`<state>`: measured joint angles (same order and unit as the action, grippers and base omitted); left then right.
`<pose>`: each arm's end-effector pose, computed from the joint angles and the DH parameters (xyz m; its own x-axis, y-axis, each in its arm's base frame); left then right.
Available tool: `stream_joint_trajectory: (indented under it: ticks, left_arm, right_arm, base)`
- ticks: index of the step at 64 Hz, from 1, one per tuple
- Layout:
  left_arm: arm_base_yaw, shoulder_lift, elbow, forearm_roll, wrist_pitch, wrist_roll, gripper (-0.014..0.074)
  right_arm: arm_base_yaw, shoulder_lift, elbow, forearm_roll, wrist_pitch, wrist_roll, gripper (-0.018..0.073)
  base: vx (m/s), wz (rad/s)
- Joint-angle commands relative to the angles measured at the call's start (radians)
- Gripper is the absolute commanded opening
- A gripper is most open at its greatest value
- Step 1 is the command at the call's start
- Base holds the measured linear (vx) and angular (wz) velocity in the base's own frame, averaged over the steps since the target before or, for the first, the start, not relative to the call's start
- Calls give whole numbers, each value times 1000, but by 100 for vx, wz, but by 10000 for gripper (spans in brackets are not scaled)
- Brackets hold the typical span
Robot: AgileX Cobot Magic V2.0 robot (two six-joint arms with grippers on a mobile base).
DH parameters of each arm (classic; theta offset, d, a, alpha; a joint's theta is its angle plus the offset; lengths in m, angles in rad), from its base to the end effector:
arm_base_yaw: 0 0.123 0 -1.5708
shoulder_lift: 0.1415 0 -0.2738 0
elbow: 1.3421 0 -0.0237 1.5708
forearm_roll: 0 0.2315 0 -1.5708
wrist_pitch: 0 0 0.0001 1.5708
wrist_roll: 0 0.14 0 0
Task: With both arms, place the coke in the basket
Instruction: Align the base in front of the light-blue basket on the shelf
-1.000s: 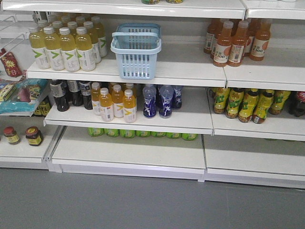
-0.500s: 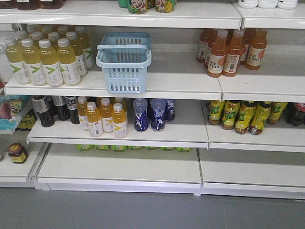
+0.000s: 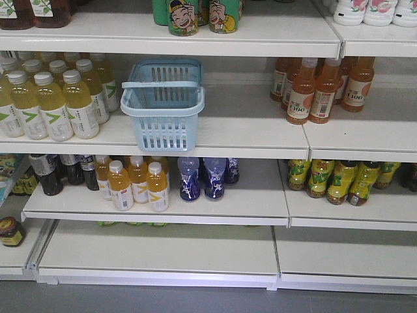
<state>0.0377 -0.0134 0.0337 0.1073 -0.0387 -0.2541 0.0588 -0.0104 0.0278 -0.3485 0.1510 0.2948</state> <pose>0.0970 0.0031 0.2117 0.1089 -0.1424 -0.9838 -0.0178 0.9893 -0.1451 0.0975 -0.0015 0.1884 -0.0716 -0.0543 -0.9960 -0.0111 0.9985 -0.0536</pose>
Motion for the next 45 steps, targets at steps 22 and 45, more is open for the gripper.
stream_joint_trajectory:
  ticks: [22, 45]
  left_arm:
    - [-8, -13, -32, -9, -79, -8, -6]
    - [-8, -13, -32, -9, -79, -8, -6]
  right_arm:
    - [-7, -13, 6, -14, -66, -6, -5]
    - [-7, -13, 6, -14, -66, -6, -5]
  base:
    - [17, -2]
    - [11, -2]
